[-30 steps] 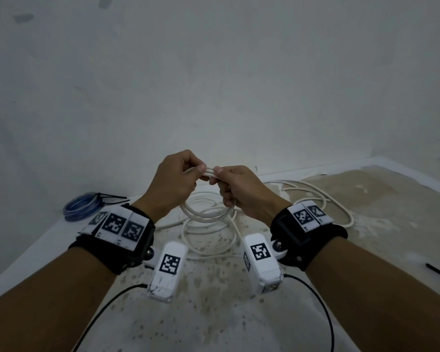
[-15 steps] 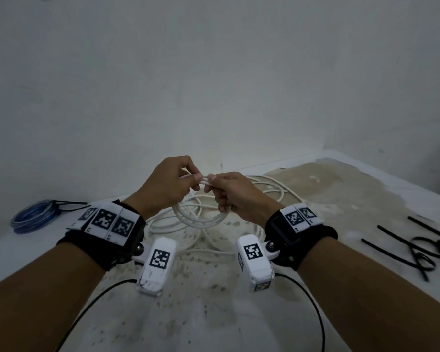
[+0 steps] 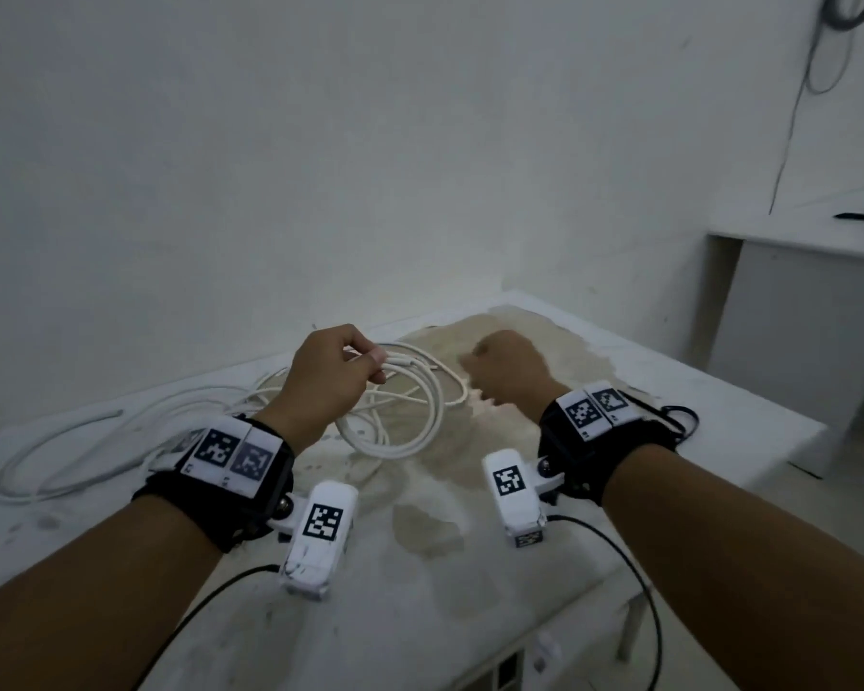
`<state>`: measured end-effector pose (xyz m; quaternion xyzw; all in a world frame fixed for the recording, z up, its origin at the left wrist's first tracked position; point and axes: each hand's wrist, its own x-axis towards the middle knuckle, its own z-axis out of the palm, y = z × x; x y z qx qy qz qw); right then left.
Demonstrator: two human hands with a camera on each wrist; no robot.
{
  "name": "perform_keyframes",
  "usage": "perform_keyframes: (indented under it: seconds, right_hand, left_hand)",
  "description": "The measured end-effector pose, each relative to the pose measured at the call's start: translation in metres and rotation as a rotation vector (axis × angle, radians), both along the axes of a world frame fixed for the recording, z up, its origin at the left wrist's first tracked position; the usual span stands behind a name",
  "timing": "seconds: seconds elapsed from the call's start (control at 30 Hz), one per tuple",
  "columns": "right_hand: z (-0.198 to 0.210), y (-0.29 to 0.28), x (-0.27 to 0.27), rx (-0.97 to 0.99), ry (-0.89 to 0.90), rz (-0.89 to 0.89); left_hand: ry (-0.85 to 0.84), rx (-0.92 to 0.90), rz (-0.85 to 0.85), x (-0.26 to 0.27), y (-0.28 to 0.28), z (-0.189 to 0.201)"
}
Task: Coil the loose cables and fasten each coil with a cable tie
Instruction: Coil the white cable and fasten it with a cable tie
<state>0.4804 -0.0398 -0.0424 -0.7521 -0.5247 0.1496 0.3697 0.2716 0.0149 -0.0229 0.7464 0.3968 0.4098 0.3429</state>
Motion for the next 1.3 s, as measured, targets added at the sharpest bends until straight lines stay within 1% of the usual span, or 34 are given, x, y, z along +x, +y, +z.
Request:
perform_keyframes:
  seconds: [0.03,0.07,0.1,0.23,0.37,0.53,0.63,0.73,0.9,1.0,1.07,1.2,1.3]
  right_hand:
    - [-0.001,-0.007,0.016,-0.061,-0.19,-0.098]
    - [-0.002,-0.016,0.032,-0.116,-0.317,-0.177]
    - [-0.002,-0.026,0.046,-0.168,-0.388,-0.232]
    - [-0.006,-0.062,0.103,-0.364,-0.566,-0.369]
    - [-0.013,-0.082,0.137,-0.535,-0.637,-0.368]
    - [-0.03,-0.096,0.147,-0.665,-0.792,-0.315]
    - [-0.039,-0.096,0.149,-0.618,-0.73,-0.308]
    - [-0.036,-0.089,0.149,-0.571,-0.764,-0.317]
    - [-0.033,-0.082,0.145,-0.606,-0.749,-0.258]
    - [-0.022,-0.078,0.138,-0.62,-0.725,-0.284]
    - [-0.012,-0.073,0.131,-0.576,-0.702,-0.291]
    - [-0.001,-0.059,0.113,-0.464,-0.559,-0.29]
    - [0.0,-0.045,0.099,-0.408,-0.349,-0.206]
  left_hand:
    - [-0.006,-0.008,-0.012,0.006,-0.003,-0.001]
    - [-0.012,-0.015,-0.022,0.012,-0.007,-0.002]
    - [-0.018,-0.022,-0.028,0.017,-0.01,-0.003]
    - [-0.027,-0.049,-0.04,0.03,-0.019,-0.005]
    - [-0.032,-0.061,-0.055,0.036,-0.027,-0.007]
    - [-0.013,-0.071,-0.054,0.041,-0.033,-0.009]
    - [-0.015,-0.084,-0.056,0.041,-0.034,-0.01]
    - [-0.026,-0.095,-0.045,0.039,-0.031,-0.009]
    - [-0.038,-0.098,-0.04,0.035,-0.029,-0.01]
    - [-0.032,-0.101,-0.039,0.033,-0.029,-0.01]
    - [-0.027,-0.102,-0.037,0.032,-0.028,-0.011]
    - [-0.02,-0.106,-0.038,0.029,-0.027,-0.012]
    - [-0.03,-0.115,-0.046,0.024,-0.026,-0.011]
